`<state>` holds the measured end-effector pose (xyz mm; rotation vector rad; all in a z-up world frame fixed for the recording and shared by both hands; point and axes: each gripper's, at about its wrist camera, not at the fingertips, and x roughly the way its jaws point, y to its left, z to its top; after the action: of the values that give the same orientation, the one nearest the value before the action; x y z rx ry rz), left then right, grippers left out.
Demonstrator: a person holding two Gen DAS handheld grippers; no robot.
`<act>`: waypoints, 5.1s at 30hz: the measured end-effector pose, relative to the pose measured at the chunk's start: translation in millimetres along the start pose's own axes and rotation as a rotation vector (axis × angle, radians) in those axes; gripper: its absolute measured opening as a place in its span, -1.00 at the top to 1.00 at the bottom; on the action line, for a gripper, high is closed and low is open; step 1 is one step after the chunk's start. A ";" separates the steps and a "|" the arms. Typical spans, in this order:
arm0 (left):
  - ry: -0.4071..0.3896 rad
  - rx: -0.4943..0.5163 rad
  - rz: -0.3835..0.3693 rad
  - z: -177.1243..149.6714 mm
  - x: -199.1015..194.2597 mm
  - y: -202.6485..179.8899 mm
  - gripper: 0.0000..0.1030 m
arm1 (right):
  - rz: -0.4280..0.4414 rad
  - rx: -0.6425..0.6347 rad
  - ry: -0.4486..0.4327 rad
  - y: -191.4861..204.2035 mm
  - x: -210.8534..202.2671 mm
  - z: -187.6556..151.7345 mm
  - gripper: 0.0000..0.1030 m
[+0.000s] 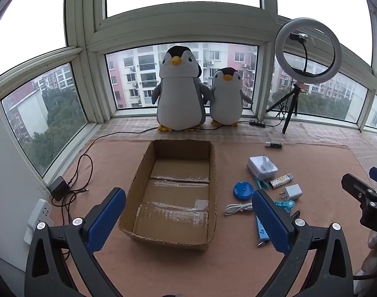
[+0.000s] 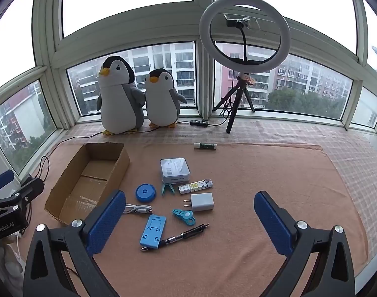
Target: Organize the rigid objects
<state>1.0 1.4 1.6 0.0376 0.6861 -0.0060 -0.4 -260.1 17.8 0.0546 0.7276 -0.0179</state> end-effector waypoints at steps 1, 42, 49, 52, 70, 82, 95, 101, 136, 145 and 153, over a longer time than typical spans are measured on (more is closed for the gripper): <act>0.000 0.000 -0.001 0.3 0.3 0.0 -1.00 | -0.001 -0.001 0.000 0.1 0.0 0.0 -0.99; 0.001 0.001 -0.002 -0.6 1.3 -4.3 -1.00 | 0.006 0.003 0.009 1.7 2.5 -3.0 -0.99; 0.001 0.001 -0.002 -0.6 1.1 -3.7 -1.00 | 0.007 0.004 0.011 2.4 2.1 -3.7 -0.99; 0.002 0.001 -0.003 -0.5 1.5 -4.6 -1.00 | 0.008 0.004 0.011 2.0 2.2 -3.4 -0.99; 0.007 -0.001 -0.004 -3.7 3.2 -3.5 -1.00 | 0.007 0.005 0.013 1.9 2.3 -3.8 -0.99; 0.050 -0.023 0.021 -7.5 23.4 10.7 -1.00 | 0.002 0.018 0.038 -2.6 7.6 -6.3 -0.99; 0.148 -0.053 0.125 -25.5 82.4 57.2 -0.98 | 0.000 0.017 0.058 -12.5 16.6 -9.3 -0.99; 0.214 -0.094 0.176 -36.2 120.2 88.1 -0.75 | -0.013 0.032 0.070 -25.2 22.7 -12.2 -0.99; 0.405 -0.128 0.194 -74.0 208.8 113.8 0.42 | 0.037 0.079 0.268 -68.1 130.6 -12.6 -0.85; 0.400 -0.132 0.179 -76.5 210.9 116.1 0.44 | 0.060 0.015 0.345 -55.8 167.0 -11.9 -0.74; 0.388 -0.132 0.173 -77.1 212.7 117.6 0.43 | 0.071 0.014 0.411 -55.5 192.3 -10.1 -0.60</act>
<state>118.9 123.3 -188.9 -0.0302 1.0678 0.2175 134.5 -314.4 -120.1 0.0994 1.1361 0.0573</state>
